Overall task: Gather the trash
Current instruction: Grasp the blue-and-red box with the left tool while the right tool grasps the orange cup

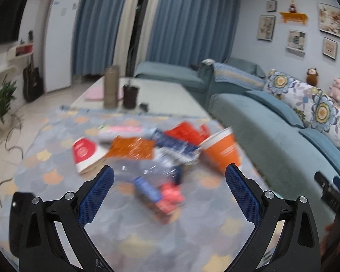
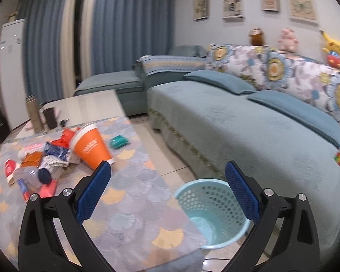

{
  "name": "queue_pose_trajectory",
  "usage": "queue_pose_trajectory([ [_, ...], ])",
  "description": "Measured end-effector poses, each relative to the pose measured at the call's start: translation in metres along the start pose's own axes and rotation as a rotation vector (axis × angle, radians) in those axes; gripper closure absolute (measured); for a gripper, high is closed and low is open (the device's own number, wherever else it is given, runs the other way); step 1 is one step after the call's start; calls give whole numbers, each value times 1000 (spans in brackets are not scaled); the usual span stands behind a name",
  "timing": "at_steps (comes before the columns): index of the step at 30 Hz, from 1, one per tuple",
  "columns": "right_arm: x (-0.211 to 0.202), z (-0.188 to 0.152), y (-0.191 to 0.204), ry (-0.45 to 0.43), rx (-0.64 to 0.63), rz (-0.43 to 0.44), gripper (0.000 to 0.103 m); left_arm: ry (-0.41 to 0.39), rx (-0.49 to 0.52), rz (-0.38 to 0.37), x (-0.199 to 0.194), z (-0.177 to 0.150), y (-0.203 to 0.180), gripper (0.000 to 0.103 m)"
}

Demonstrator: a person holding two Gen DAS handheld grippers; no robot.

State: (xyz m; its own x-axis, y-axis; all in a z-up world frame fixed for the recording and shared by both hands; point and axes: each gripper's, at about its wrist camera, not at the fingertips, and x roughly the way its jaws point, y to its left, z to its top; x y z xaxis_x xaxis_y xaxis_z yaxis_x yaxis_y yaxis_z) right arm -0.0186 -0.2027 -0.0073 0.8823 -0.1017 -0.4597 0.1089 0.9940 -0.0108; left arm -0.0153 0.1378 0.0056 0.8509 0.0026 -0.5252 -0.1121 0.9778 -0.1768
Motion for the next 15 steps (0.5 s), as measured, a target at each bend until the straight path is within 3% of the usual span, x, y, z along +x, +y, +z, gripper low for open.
queue_pose_trajectory([
  [2,10,1,10,15,-35,57,11,43,-19,0,8,-7,18,8],
  [5,32,0,27,62,-83,175,27,121,-63,-44,28,-18,33,8],
  [7,51,-1,37,105,-97,231,45,169,-77,-64,46,-26,32,9],
  [12,95,10,49,156,-93,329,48,251,-63,-58,89,-42,12,10],
  [15,124,18,60,178,-121,362,48,270,-78,-16,111,-44,11,17],
])
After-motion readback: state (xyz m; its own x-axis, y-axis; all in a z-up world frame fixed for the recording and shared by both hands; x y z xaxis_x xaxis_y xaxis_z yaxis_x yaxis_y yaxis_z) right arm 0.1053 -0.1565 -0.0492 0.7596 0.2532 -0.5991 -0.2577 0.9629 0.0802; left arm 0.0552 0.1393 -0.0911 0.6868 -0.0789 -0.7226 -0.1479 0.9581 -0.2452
